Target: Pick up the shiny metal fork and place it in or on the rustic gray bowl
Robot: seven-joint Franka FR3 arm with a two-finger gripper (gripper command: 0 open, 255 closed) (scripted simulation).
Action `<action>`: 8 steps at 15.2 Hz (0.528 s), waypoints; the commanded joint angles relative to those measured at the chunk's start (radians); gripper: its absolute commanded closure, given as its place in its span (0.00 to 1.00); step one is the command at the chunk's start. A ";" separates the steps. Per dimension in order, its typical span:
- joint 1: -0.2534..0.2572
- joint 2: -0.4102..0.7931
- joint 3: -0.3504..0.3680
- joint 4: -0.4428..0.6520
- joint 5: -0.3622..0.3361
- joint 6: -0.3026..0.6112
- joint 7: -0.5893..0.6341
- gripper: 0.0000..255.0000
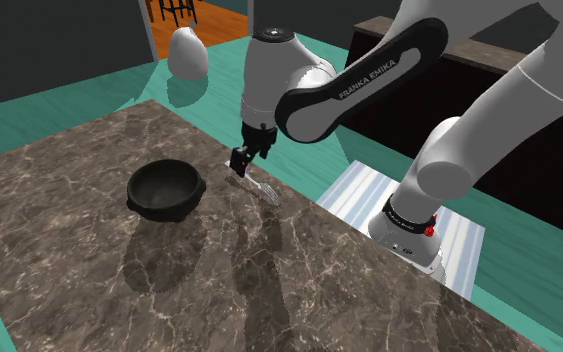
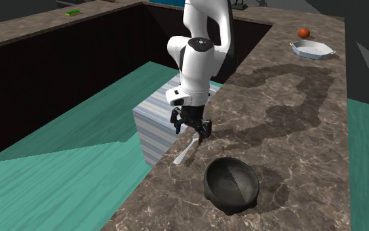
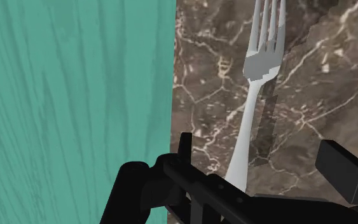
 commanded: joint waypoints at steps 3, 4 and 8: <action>-0.017 0.061 0.022 -0.003 -0.041 0.067 0.035 0.00; -0.022 0.075 0.026 -0.006 -0.051 0.083 0.043 0.00; -0.040 0.129 0.038 -0.013 -0.098 0.138 0.076 0.00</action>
